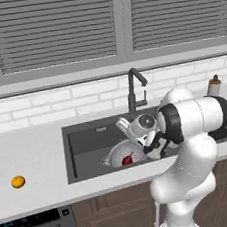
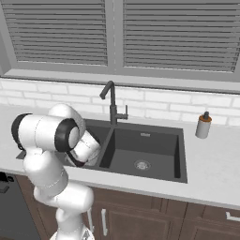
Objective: Put the colander in the sink, put the tangerine, pear in the colander, and turn on the sink faucet and pour water over the colander.
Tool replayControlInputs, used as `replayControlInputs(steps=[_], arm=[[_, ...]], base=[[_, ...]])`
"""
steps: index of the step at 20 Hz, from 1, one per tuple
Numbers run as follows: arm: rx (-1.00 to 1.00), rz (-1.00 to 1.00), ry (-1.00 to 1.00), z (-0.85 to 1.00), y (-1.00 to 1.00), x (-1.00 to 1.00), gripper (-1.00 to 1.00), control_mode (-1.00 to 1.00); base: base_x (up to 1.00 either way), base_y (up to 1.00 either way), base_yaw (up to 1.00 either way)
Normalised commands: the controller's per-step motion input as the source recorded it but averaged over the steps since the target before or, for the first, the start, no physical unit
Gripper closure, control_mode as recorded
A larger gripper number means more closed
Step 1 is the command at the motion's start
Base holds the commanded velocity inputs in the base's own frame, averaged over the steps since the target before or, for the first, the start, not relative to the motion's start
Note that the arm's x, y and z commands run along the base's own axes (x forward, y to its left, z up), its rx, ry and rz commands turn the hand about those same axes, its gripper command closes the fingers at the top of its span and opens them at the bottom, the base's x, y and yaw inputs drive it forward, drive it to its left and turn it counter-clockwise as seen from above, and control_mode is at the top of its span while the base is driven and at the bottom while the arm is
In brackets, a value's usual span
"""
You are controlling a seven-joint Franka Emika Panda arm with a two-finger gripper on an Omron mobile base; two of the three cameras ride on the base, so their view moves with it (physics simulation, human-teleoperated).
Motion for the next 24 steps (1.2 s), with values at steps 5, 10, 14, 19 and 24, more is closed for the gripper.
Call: replayControlInputs(steps=[5,10,14,19,24], arm=[[-0.05,0.0,0.0,0.97,0.49,-0.71,1.0,-1.0],[-0.19,0.04,0.06,1.0,0.48,-0.2,1.0,-1.0],[-0.22,0.09,0.2,1.0,0.47,-0.19,1.0,-1.0],[-0.17,0.02,0.33,1.0,0.34,-0.43,1.0,-1.0],[-0.11,0.18,0.27,0.43,0.47,-0.8,1.0,-1.0]], base=[[0.0,0.0,0.0],[0.0,0.0,0.0],[0.0,0.0,0.0],[0.0,0.0,0.0],[0.0,0.0,0.0]])
